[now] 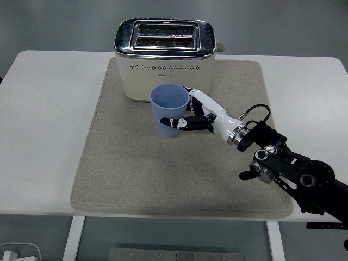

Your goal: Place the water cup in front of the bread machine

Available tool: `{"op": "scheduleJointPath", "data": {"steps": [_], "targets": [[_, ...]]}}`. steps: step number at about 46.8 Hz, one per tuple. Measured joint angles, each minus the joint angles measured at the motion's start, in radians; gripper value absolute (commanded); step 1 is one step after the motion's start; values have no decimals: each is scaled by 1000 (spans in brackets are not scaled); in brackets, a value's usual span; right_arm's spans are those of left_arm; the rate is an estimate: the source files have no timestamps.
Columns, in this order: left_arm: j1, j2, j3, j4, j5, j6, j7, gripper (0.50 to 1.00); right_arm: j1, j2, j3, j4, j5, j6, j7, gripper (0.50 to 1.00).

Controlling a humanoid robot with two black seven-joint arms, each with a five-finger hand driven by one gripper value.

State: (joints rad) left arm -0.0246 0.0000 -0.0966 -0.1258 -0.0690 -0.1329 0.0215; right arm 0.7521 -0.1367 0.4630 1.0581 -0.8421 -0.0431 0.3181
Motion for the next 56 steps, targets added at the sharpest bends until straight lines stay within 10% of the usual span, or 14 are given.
{"op": "scheduleJointPath", "data": {"steps": [23,53,56], "targets": [[0,0,0,0,0,0,0,999,46,130,-32,-160,-29,-17,30,500],[0,0,0,0,0,0,0,999,58,137,-34,-217,-55,-31,61,500],[0,0,0,0,0,0,0,999,58,137,-38,-224,-55,-31,62,700]]}}
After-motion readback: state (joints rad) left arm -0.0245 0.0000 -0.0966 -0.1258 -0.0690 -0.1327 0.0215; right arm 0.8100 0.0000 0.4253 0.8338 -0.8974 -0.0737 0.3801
